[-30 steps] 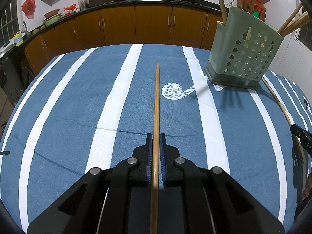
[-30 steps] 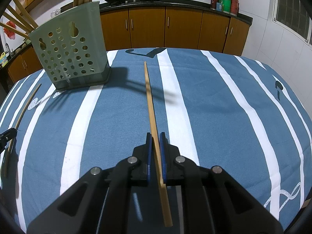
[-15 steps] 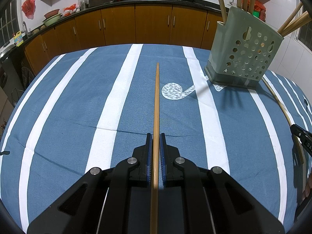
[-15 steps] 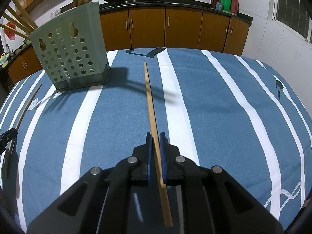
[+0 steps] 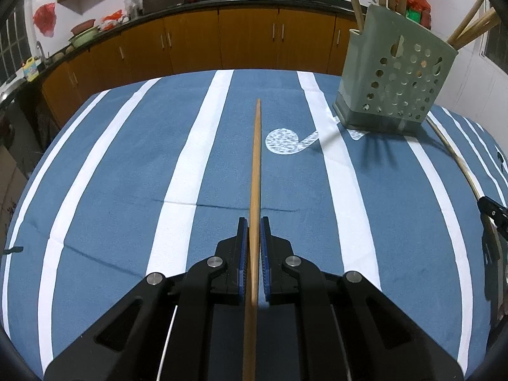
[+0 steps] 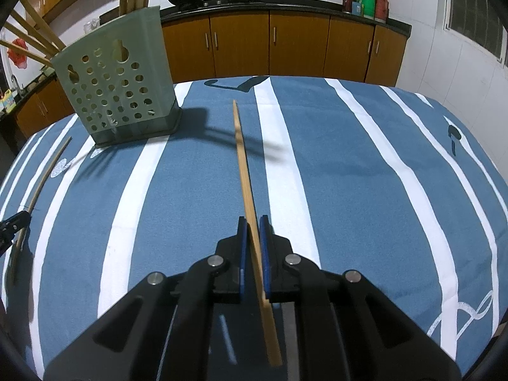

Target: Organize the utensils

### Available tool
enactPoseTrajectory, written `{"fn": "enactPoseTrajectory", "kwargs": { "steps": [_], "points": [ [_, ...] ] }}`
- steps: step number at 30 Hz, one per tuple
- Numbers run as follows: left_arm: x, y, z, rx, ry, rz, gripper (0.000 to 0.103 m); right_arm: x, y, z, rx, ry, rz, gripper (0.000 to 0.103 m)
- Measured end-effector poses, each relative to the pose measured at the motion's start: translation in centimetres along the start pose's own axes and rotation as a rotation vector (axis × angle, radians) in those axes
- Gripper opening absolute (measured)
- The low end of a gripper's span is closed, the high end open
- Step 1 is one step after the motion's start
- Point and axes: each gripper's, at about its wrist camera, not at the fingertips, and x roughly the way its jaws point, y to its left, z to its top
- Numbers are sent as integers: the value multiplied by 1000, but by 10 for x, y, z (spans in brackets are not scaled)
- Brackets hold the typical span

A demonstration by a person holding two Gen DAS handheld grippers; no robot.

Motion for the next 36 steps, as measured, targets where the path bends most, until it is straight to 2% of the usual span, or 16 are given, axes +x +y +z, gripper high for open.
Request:
{"fn": "enactPoseTrajectory", "kwargs": {
  "steps": [5, 10, 14, 21, 26, 33, 36],
  "points": [
    [-2, -6, -2, 45, -4, 21, 8, -2, -5, -1, 15, 0, 5, 8],
    [-10, -4, -1, 28, -1, -5, 7, -23, -10, 6, 26, -56, 13, 8],
    [-31, -4, 7, 21, -57, -30, 7, -47, -14, 19, 37, -123, 19, 8],
    [-88, -4, 37, -6, -217, -116, 7, -90, -16, 44, 50, -260, 49, 8],
    [-109, -9, 51, -17, -276, -152, 7, -108, -13, 53, 51, -315, 66, 8],
    [-117, -12, 55, -2, -281, -176, 7, -121, -13, 56, 55, -345, 84, 8],
    [-103, -15, 50, 25, -237, -154, 7, -120, -11, 56, 54, -344, 87, 8]
  ]
}}
